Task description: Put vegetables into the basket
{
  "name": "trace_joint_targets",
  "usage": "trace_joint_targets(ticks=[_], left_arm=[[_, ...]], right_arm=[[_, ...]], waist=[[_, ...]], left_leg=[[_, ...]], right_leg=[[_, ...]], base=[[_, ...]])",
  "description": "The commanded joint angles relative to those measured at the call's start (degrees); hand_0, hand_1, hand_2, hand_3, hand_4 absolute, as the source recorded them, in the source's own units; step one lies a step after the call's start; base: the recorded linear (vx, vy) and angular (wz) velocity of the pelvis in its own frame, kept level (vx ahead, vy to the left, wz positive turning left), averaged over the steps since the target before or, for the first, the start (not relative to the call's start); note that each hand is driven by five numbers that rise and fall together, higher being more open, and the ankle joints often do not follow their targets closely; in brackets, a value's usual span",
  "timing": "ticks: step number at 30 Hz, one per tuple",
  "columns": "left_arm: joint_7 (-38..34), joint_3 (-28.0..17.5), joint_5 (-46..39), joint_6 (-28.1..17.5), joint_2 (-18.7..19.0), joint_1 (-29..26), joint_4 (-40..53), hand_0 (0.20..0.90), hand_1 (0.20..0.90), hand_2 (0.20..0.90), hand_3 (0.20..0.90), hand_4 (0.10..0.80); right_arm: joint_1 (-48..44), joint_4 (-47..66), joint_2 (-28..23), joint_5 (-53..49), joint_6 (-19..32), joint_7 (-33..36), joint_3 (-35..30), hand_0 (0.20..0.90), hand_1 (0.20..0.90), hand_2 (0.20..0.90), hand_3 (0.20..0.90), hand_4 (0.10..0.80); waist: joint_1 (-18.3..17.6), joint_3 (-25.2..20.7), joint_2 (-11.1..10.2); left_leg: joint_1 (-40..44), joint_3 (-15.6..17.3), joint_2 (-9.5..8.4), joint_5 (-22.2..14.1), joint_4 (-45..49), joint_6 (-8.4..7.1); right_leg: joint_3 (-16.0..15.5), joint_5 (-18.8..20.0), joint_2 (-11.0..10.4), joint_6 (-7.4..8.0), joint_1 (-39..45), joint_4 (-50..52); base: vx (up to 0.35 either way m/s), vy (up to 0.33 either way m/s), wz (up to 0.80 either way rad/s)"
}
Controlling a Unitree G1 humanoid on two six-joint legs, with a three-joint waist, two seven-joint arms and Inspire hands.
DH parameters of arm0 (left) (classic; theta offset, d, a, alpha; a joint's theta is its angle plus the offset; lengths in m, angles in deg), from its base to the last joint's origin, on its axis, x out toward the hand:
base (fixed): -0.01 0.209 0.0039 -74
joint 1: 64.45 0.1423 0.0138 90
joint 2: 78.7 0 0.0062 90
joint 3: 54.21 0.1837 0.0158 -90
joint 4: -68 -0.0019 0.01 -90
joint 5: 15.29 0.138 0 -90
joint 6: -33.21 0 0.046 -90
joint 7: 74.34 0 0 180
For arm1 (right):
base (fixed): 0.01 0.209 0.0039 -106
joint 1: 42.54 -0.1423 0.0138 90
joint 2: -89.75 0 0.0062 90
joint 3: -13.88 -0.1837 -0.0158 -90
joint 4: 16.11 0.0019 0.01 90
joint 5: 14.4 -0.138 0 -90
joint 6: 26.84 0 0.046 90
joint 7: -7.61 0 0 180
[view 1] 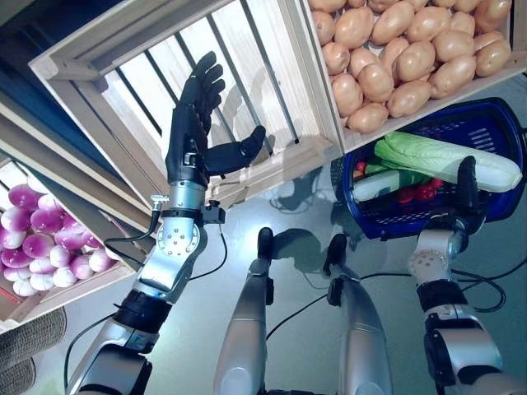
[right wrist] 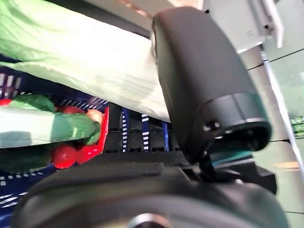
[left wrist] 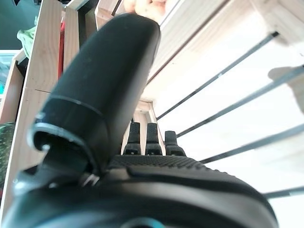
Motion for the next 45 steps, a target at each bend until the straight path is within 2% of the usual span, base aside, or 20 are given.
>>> trace_joint_targets(ticks=[1, 5, 9, 13, 19, 20, 21, 30, 36, 45], left_arm=[[-0.6, -4.7, 1.8, -6.7, 1.3, -5.4, 6.5, 0.900, 0.900, 0.900, 0.900, 0.800], [-1.0, -5.0, 1.0, -6.1, 1.5, -5.9, 6.5, 0.900, 0.900, 0.900, 0.900, 0.800], [-0.1, -5.4, -0.7, -6.0, 1.9, -5.6, 7.1, 0.900, 0.900, 0.900, 0.900, 0.800], [1.9, -5.2, -1.8, -5.7, 1.9, -5.2, 7.8, 0.900, 0.900, 0.900, 0.900, 0.800], [4.8, -4.7, -4.0, -5.2, 1.8, -5.2, 7.3, 0.900, 0.900, 0.900, 0.900, 0.800], [5.6, -4.5, -4.1, -5.6, 1.6, -5.4, 7.0, 0.900, 0.900, 0.900, 0.900, 0.800], [6.6, -4.3, -5.0, -6.2, 1.5, -5.4, 7.1, 0.900, 0.900, 0.900, 0.900, 0.800], [12.9, -3.5, -11.0, -7.2, 0.4, -5.0, 8.2, 0.900, 0.900, 0.900, 0.900, 0.800], [15.9, -3.3, -13.2, -7.6, 0.3, -3.9, 7.9, 0.900, 0.900, 0.900, 0.900, 0.800], [17.6, -3.3, -14.8, -8.7, 0.5, -2.3, 8.3, 0.900, 0.900, 0.900, 0.900, 0.800]], right_arm=[[-1.8, 2.1, -7.2, 3.2, -0.5, -0.5, -1.1, 0.300, 0.300, 0.300, 0.300, 0.400], [-3.4, 0.8, -7.4, 7.8, -3.8, 3.6, 0.4, 0.300, 0.300, 0.300, 0.300, 0.400], [-4.1, -1.5, -9.5, 20.4, -8.2, 10.9, 1.9, 0.300, 0.300, 0.300, 0.300, 0.400], [-5.1, -3.2, -11.0, 20.5, -9.3, 10.7, 2.4, 0.300, 0.300, 0.300, 0.300, 0.400], [-8.1, -5.9, -10.4, 15.7, -9.1, 9.9, 2.8, 0.300, 0.300, 0.300, 0.300, 0.400], [-8.5, -6.5, -9.8, 14.4, -8.0, 10.1, 2.8, 0.491, 0.491, 0.491, 0.491, 0.527], [-8.5, -6.7, -9.5, 13.9, -8.0, 10.2, 2.6, 0.900, 0.900, 0.900, 0.900, 0.800], [-9.7, -8.5, -9.6, 15.5, -8.3, 11.6, 2.6, 0.900, 0.900, 0.900, 0.900, 0.800], [-9.4, -8.9, -9.3, 15.7, -7.4, 11.9, 2.9, 0.900, 0.900, 0.900, 0.900, 0.800], [-8.4, -9.8, -8.6, 17.8, -3.8, 13.2, 3.5, 0.900, 0.900, 0.900, 0.900, 0.800]], waist=[[0.1, 0.0, 1.6], [0.3, 0.0, 1.9], [0.6, 0.0, 2.4], [0.7, 0.0, 2.7], [1.2, 0.0, 3.2], [1.2, 0.0, 3.4], [1.3, 0.0, 3.5], [1.5, 0.0, 4.0], [1.5, 0.0, 4.0], [1.4, 0.0, 3.0]], left_leg=[[-5.9, -1.9, -1.26, -3.0, 7.2, -0.24], [-8.8, -2.0, -1.67, -3.3, 9.2, -0.31], [-11.8, -2.0, -2.12, -3.5, 11.0, 0.22], [-14.4, -2.2, -2.27, -3.3, 12.4, 0.22], [-16.5, -2.0, -2.70, -3.4, 13.7, 0.24], [-16.9, -2.0, -2.73, -3.4, 14.0, 0.29], [-17.1, -1.9, -2.83, -3.6, 14.3, 0.31], [-16.6, -1.8, -3.15, -3.6, 14.0, 0.15], [-14.1, -1.7, -2.62, -3.0, 12.0, -0.26], [-6.3, -1.1, -1.68, -1.7, 6.7, -1.11]], right_leg=[[0.2, -1.7, -1.6, 1.37, -0.8, 5.1], [0.9, -1.7, -1.3, 1.04, -3.8, 7.1], [1.2, -1.8, -1.1, 0.99, -7.1, 10.0], [1.3, -1.4, -1.3, 0.89, -9.5, 11.3], [1.3, -1.4, -0.9, 0.61, -11.7, 12.9], [1.3, -1.5, -0.9, 0.49, -12.2, 13.4], [1.4, -1.6, -0.9, 0.45, -12.5, 13.8], [1.3, -1.4, -0.6, 0.33, -12.0, 13.2], [1.2, -0.7, -0.4, 0.41, -9.5, 10.3], [1.2, 0.2, 0.5, 0.51, -0.9, 2.8]], base=[[0.005, -0.020, 0.04], [-0.006, -0.002, 0.06], [0.000, -0.008, -0.01], [-0.001, -0.008, 0.01], [0.000, -0.012, 0.01], [0.000, 0.000, 0.00], [0.000, 0.000, 0.00], [0.000, 0.000, 0.00], [0.000, 0.006, 0.00], [0.012, 0.031, -0.02]])
